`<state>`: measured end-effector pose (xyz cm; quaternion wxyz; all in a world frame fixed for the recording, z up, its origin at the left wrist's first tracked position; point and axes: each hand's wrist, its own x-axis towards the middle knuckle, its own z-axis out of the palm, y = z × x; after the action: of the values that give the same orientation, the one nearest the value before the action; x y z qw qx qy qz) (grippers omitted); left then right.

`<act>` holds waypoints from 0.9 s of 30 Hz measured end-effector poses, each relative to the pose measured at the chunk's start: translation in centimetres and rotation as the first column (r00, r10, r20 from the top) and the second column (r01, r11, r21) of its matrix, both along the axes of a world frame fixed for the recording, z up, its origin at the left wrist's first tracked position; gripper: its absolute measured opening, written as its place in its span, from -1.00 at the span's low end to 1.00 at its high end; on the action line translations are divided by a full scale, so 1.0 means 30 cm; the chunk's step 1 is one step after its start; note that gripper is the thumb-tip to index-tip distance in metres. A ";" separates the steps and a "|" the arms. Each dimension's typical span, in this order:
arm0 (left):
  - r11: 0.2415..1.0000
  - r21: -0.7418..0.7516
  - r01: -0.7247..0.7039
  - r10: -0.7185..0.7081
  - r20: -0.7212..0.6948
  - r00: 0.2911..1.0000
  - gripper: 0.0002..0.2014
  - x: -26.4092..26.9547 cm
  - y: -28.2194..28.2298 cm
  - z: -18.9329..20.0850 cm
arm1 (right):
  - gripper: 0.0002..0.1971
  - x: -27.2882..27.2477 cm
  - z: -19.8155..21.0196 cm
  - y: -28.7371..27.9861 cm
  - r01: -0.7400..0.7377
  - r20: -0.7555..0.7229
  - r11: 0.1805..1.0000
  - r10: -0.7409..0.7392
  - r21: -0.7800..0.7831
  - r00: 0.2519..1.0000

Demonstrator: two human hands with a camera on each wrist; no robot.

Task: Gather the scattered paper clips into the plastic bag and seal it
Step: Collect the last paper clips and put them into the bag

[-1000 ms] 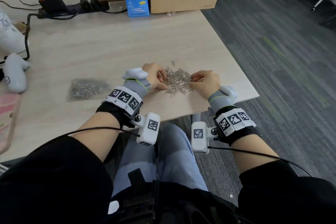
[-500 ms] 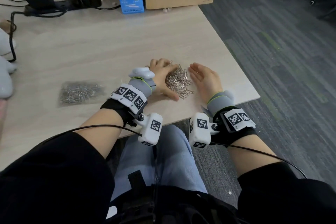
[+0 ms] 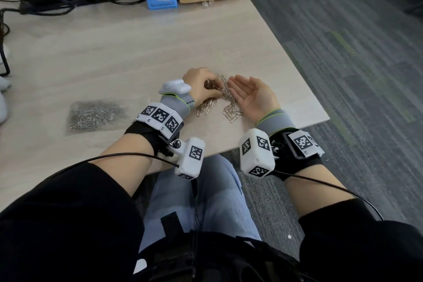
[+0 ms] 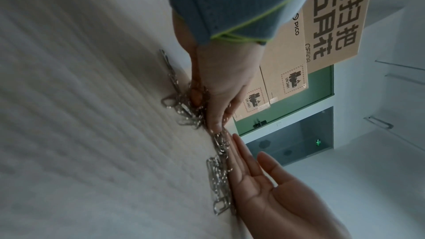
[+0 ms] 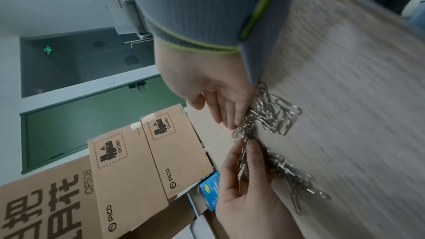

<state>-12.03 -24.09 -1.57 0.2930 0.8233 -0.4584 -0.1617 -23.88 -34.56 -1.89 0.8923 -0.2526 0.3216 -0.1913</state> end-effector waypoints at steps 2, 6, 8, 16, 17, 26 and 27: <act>1.000 -0.020 -0.005 0.004 -0.013 1.000 -0.85 0.008 -0.005 0.009 | -0.65 -0.001 0.006 -0.009 -0.015 -0.001 1.000 0.015 0.027 1.000; 0.998 -0.058 -0.035 0.032 -0.047 0.998 -0.87 0.024 -0.014 0.030 | -0.64 -0.001 0.018 -0.019 -0.032 -0.013 0.998 0.033 0.058 0.999; 0.995 -0.090 -0.039 0.033 -0.068 0.997 -0.86 0.027 -0.022 0.043 | -0.63 -0.002 0.021 -0.025 -0.032 -0.011 0.998 0.033 0.063 0.999; 0.985 -0.172 0.019 -0.052 -0.191 0.980 -0.85 0.017 -0.099 0.107 | -0.62 0.010 0.026 -0.047 -0.040 -0.025 0.998 0.042 0.057 0.999; 0.983 -0.178 0.034 -0.069 -0.195 0.978 -0.85 0.010 -0.109 0.113 | -0.62 0.014 0.025 -0.045 -0.034 -0.016 0.997 0.036 0.071 0.999; 0.983 -0.106 0.147 -0.165 -0.188 0.968 -0.78 -0.055 -0.161 0.142 | -0.63 0.041 0.061 -0.041 -0.086 0.067 0.988 0.078 0.130 0.995; 0.982 -0.105 0.154 -0.174 -0.207 0.963 -0.77 -0.055 -0.158 0.147 | -0.63 0.041 0.062 -0.044 -0.082 0.059 0.988 0.074 0.130 0.995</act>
<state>-13.69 -28.83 2.83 0.3627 0.7463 -0.4972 -0.2534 -22.65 -35.89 -0.04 0.9222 -0.2001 0.2991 -0.1413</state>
